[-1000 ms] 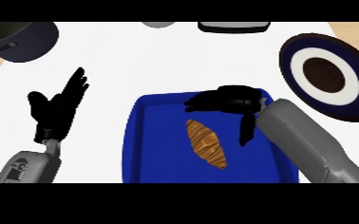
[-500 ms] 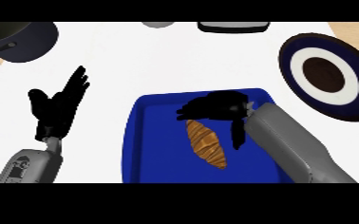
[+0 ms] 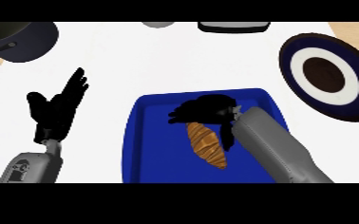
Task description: Pick the croissant from the tray and place it in the plate
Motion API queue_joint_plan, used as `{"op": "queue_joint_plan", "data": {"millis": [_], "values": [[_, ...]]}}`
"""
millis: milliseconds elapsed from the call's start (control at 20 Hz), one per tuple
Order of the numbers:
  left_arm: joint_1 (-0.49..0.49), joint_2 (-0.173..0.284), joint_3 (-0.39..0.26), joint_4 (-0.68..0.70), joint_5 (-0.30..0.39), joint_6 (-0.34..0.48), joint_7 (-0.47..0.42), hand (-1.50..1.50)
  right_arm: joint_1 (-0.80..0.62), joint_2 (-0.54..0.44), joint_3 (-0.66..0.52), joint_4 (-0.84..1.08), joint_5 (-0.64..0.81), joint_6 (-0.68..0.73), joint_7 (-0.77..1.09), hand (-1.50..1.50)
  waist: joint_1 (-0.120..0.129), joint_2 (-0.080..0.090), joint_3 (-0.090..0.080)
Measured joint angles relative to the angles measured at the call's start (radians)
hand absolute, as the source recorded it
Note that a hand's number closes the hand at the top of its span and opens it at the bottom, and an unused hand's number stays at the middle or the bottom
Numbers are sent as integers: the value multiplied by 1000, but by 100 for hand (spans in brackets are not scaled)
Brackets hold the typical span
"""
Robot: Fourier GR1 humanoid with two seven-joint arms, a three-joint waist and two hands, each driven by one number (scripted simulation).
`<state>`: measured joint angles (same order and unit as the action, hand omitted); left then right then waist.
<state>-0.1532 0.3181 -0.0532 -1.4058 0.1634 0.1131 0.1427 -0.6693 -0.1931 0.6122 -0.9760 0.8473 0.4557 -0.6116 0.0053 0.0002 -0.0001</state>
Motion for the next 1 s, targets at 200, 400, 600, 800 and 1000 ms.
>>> {"op": "queue_joint_plan", "data": {"millis": [200,400,600,800,1000], "values": [[14,-1,21,5,-13,-21,-17,0,21,17,10,-19,64,6,1,-150,0,-1,0],[1,-14,30,22,-24,-27,-20,0,27,9,40,-15,116,-18,-51,150,0,-8,-3],[-6,-16,35,16,-32,-34,-4,0,28,22,56,-26,146,-44,-80,150,1,-14,-5],[-10,-36,32,14,-50,-23,-3,0,55,18,49,-70,149,-28,-80,150,-2,-13,-5],[-3,-30,42,-4,-44,-28,12,0,68,36,-91,-35,81,-20,25,150,-11,-9,-3]]}}
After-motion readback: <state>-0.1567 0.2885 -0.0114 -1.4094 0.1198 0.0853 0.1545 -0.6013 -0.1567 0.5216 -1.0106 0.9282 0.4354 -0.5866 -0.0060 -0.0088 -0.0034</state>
